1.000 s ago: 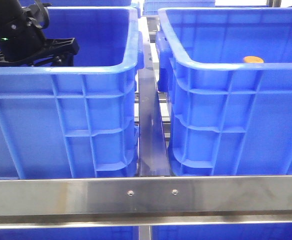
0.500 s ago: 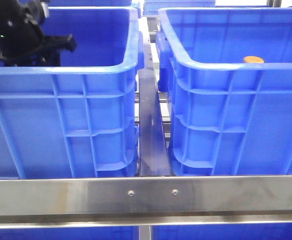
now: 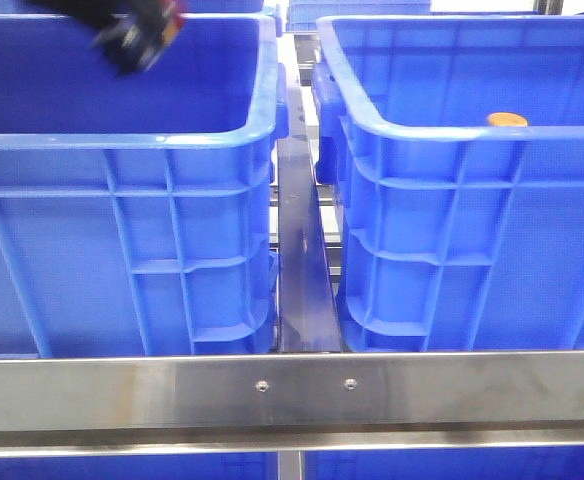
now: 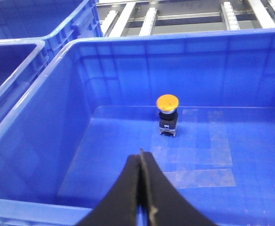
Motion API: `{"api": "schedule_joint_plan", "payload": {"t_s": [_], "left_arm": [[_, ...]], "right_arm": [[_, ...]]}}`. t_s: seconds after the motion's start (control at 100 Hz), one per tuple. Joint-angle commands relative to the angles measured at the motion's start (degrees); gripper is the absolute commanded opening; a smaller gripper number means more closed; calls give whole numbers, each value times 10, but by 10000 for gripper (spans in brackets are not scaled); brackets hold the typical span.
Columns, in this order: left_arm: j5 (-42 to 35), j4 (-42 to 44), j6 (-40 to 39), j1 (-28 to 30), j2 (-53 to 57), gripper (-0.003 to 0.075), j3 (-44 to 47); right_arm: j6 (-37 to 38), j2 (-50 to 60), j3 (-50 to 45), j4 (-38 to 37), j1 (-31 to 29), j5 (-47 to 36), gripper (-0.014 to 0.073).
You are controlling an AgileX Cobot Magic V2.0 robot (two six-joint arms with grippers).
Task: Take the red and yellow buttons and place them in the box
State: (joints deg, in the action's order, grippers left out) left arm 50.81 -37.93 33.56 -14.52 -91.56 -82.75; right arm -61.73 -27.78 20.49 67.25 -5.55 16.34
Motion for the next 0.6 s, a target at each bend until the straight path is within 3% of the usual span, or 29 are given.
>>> {"api": "schedule_joint_plan", "payload": {"t_s": [0.0, 0.11, 0.59], "left_arm": [[20, -118, 98, -1, 37, 31, -19], [76, -188, 147, -10, 37, 31, -19], [89, -195, 147, -123, 33, 31, -19]], "right_arm": [[-4, 0, 15, 16, 2, -16, -67], [-4, 0, 15, 16, 2, 0, -67], [-4, -3, 15, 16, 2, 14, -67]]}}
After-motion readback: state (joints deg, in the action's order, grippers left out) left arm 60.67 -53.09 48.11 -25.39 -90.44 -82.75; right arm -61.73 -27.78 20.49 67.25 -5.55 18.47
